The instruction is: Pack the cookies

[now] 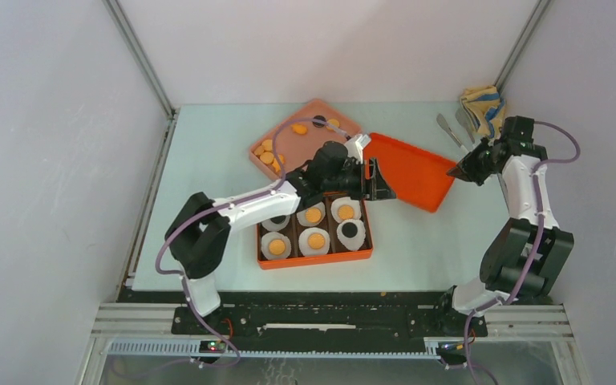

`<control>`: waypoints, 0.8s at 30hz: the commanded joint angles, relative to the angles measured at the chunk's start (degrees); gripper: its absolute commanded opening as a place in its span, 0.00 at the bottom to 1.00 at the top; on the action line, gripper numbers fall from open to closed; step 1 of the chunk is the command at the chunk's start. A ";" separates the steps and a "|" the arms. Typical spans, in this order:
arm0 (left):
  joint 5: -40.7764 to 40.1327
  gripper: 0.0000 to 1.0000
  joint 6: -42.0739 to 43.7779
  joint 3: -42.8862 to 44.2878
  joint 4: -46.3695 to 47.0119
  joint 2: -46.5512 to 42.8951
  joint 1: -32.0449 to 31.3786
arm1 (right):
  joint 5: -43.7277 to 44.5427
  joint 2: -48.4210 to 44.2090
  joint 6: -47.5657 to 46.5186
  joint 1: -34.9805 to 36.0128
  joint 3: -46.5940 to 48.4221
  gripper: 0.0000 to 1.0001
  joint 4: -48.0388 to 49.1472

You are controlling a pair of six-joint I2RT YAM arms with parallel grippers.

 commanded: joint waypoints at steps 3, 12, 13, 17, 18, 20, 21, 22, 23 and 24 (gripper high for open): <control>-2.46 0.69 -5.29 1.03 2.63 3.74 -1.33 | -11.40 -5.02 3.48 0.40 -6.63 0.00 2.55; -2.72 0.71 -6.26 0.45 3.89 2.70 -1.52 | -2.61 -3.79 -5.24 7.06 -5.90 0.14 -3.24; -3.76 0.71 -4.62 0.29 1.80 1.00 -1.52 | 0.09 -2.50 -6.26 9.13 -6.01 0.16 -4.39; -9.93 0.70 2.05 -1.95 -4.96 -7.39 -1.53 | 13.45 2.08 -8.76 20.26 -6.77 0.33 -3.53; -11.37 0.70 3.15 -2.59 -6.66 -8.98 -1.52 | 16.00 2.98 -8.95 22.43 -6.73 0.37 -2.78; -13.83 0.70 5.08 -3.85 -9.77 -12.05 -1.45 | 20.41 5.44 -9.31 25.41 -5.63 0.41 -2.21; -14.98 0.70 5.92 -4.32 -10.81 -13.39 -1.45 | 22.51 6.85 -9.55 26.51 -4.79 0.42 -2.17; -16.14 0.70 6.72 -4.86 -11.91 -14.66 -1.45 | 23.85 8.58 -9.87 26.99 -3.73 0.43 -2.36; -17.33 0.70 7.33 -5.32 -12.80 -15.82 -1.43 | 24.89 10.04 -10.27 27.36 -2.59 0.43 -2.57; -18.68 0.70 8.02 -5.82 -13.73 -16.98 -1.44 | 26.01 11.42 -10.56 27.72 -1.61 0.43 -2.54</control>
